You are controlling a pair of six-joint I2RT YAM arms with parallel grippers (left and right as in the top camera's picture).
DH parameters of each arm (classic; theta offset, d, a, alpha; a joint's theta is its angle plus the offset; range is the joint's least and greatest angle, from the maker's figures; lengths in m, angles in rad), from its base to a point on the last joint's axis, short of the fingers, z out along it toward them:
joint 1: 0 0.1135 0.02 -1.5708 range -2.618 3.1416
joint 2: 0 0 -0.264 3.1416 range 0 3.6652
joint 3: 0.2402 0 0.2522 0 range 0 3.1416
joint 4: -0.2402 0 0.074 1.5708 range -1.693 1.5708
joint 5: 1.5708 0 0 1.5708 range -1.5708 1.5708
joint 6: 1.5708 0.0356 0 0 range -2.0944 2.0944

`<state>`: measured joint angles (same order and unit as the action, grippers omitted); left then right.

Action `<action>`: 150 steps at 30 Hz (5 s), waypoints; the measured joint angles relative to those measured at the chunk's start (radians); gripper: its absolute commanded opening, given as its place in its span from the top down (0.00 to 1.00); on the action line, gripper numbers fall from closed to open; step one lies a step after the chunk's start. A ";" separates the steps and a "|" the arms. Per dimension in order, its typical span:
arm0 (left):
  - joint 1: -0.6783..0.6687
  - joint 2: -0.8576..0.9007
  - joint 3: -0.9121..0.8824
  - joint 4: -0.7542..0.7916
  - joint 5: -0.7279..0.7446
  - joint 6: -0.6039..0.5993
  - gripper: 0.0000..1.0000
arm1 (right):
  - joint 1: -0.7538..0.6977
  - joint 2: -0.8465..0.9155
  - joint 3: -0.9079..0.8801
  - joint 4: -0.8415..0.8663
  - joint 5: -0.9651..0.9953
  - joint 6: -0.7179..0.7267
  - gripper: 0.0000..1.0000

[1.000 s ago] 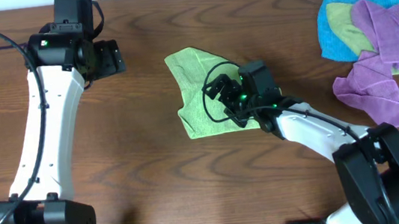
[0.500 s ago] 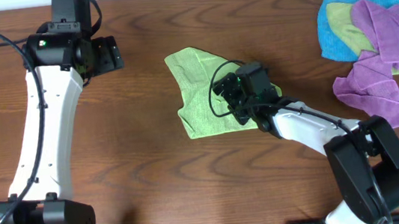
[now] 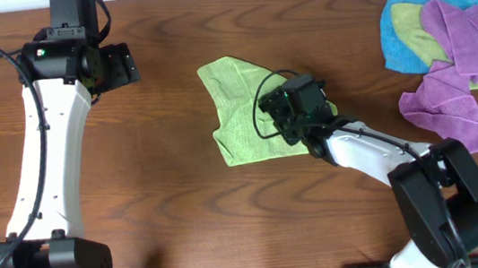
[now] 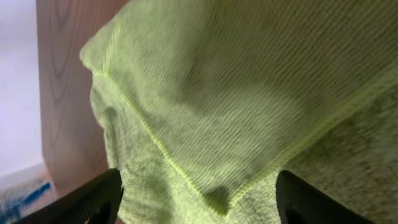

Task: Fold the cloth
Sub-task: 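Drag the green cloth's right side rightward with the right gripper to flatten, then release the cloth and move both grippers to its bottom corners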

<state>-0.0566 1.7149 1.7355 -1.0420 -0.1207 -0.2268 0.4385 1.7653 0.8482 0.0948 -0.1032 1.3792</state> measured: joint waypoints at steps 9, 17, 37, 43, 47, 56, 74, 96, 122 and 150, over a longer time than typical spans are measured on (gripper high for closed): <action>0.003 0.000 0.000 0.000 0.000 0.000 0.05 | 0.016 0.009 0.000 -0.026 0.022 0.054 0.28; 0.006 0.000 0.000 0.000 0.000 0.000 0.05 | 0.016 0.073 0.002 0.069 0.027 0.076 0.57; 0.008 0.000 0.000 0.000 -0.003 0.000 0.05 | -0.085 0.082 0.001 0.165 0.051 -0.039 0.98; 0.008 0.000 0.000 0.000 -0.003 0.000 0.05 | -0.179 0.082 0.001 0.206 0.068 -0.130 0.98; 0.008 0.000 0.000 0.000 -0.003 0.000 0.05 | -0.211 0.082 0.001 0.211 0.103 -0.187 0.98; 0.008 0.000 0.000 -0.005 -0.003 0.000 0.05 | -0.233 0.082 0.000 0.327 0.243 -0.305 0.25; 0.004 0.000 0.000 -0.176 0.164 0.092 0.05 | -0.310 0.064 0.003 0.264 -0.115 -0.550 0.01; -0.263 0.010 -0.494 0.127 0.612 0.241 0.05 | -0.323 -0.415 0.000 -0.761 -0.304 -1.105 0.01; -0.413 0.011 -0.698 0.481 0.520 -0.140 0.05 | -0.428 -0.414 -0.072 -0.804 -0.169 -1.367 0.01; -0.451 0.090 -0.698 0.530 0.267 -0.427 0.39 | -0.428 -0.414 -0.072 -0.805 -0.169 -1.369 0.01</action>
<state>-0.5079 1.8050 1.0374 -0.5117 0.1459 -0.6540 0.0105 1.3510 0.7761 -0.7105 -0.2722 0.0105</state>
